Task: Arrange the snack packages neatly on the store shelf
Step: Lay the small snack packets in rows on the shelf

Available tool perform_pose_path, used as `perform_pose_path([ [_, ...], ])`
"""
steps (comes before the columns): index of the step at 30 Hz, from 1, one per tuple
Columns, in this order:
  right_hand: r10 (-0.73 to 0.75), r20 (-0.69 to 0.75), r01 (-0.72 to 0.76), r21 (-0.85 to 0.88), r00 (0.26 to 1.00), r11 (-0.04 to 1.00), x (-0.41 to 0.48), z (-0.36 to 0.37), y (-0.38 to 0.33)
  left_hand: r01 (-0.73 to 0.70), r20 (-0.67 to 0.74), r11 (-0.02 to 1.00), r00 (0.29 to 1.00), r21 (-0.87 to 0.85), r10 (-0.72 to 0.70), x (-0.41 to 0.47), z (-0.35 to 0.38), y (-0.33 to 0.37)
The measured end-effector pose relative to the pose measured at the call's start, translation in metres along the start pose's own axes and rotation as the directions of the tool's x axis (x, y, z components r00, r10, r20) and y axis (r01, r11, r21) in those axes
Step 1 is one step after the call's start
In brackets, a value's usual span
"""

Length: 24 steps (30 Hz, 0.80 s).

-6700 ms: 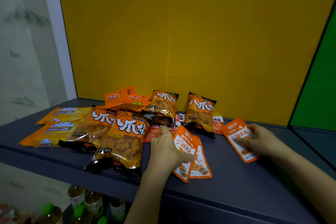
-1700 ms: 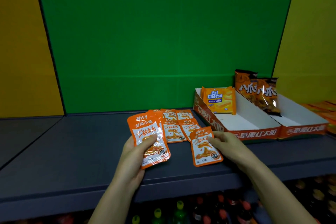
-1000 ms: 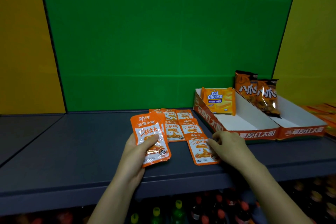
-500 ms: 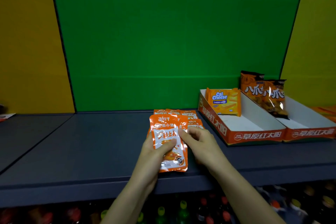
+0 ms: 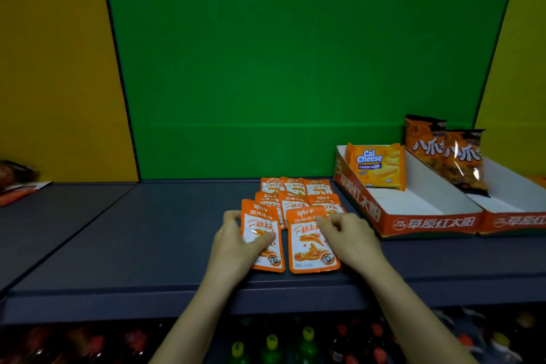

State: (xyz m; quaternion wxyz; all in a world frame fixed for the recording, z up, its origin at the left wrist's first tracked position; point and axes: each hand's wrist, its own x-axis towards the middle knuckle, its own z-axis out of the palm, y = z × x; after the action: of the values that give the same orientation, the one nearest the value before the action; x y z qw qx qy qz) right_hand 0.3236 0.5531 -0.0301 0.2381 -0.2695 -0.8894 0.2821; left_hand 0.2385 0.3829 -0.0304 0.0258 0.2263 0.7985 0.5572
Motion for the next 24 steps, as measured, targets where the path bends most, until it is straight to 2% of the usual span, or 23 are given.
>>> perform_pose_path([
  [7, -0.081, -0.045, 0.071, -0.187, 0.996, 0.98, 0.001, 0.006, -0.003, -0.058, 0.018, 0.958, 0.998, 0.28, 0.055, 0.002, 0.011, -0.006],
  [11, -0.091, -0.062, 0.07, -0.292, 0.994, 0.954, 0.0, 0.006, -0.004, -0.102, -0.021, 0.864, 0.991, 0.494, 0.13, 0.0, 0.013, -0.008],
  [15, -0.092, -0.072, 0.061, -0.352, 0.993, 0.934, -0.001, 0.005, -0.005, -0.105, -0.046, 0.782, 0.985, 0.614, 0.169, -0.002, 0.016, -0.008],
  [18, -0.098, -0.078, 0.058, -0.404, 0.992, 0.913, -0.001, 0.005, -0.004, -0.109, -0.031, 0.673, 0.981, 0.732, 0.193, 0.0, 0.019, -0.011],
  [22, -0.091, -0.092, 0.044, -0.416, 0.992, 0.908, -0.001, 0.006, -0.003, -0.09, -0.009, 0.575, 0.986, 0.813, 0.167, 0.0, 0.022, -0.009],
  [24, -0.09, -0.096, 0.042, -0.417, 0.991, 0.908, -0.001, 0.006, -0.003, -0.101, -0.005, 0.565, 0.983, 0.819, 0.183, -0.002, 0.022, -0.007],
])
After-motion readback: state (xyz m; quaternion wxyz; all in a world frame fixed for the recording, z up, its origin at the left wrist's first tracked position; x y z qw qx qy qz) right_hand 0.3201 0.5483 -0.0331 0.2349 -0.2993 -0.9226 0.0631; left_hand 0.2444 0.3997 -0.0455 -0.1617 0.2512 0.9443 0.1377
